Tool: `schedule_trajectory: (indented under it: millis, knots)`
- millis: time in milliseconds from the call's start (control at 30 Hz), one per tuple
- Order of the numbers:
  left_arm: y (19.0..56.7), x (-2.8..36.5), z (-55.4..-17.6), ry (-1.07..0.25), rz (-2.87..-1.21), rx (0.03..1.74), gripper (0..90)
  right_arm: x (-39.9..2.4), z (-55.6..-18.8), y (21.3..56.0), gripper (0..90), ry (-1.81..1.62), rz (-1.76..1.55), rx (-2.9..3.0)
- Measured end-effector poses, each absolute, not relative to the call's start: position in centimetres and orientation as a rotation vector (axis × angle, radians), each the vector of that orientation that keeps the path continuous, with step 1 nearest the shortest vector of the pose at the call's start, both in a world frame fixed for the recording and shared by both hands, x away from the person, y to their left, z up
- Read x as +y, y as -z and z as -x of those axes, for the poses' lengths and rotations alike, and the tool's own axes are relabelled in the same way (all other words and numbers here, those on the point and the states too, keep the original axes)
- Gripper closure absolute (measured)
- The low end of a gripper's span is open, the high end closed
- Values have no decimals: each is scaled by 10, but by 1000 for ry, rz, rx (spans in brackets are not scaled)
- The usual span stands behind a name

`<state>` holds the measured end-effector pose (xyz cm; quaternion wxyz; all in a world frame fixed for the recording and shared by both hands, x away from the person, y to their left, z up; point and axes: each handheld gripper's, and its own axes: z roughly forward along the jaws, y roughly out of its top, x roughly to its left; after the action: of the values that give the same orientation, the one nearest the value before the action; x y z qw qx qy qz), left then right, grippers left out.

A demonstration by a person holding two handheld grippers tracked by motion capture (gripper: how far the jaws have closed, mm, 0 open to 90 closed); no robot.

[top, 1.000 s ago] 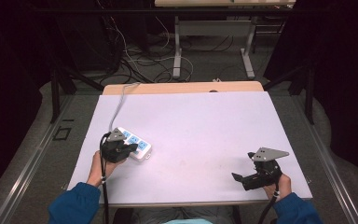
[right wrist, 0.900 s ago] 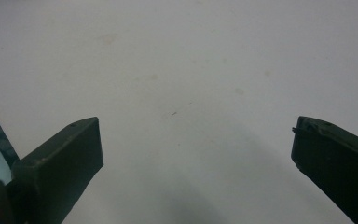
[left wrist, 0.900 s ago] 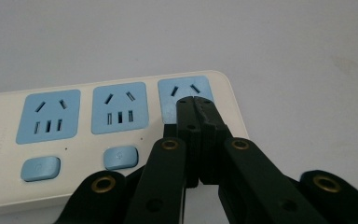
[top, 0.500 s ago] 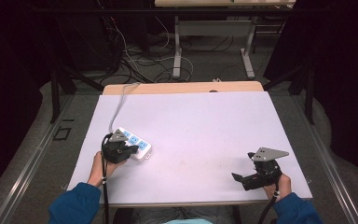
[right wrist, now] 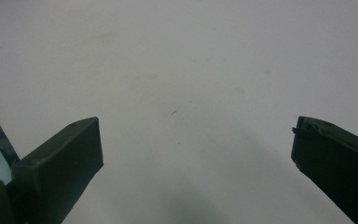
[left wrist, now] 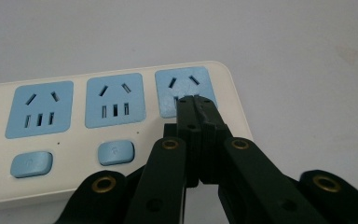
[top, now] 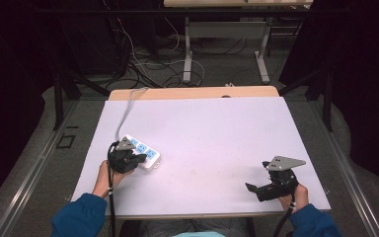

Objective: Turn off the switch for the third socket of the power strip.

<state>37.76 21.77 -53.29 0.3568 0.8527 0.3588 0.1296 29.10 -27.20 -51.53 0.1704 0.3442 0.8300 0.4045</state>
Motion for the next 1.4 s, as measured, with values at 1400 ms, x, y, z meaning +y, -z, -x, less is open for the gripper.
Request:
schedule_trajectory:
  millis: [1400]
  knots:
    - [535,219,-377,-332,-2174,942,900,-272,-291,516,15,-1152,-993,2349]
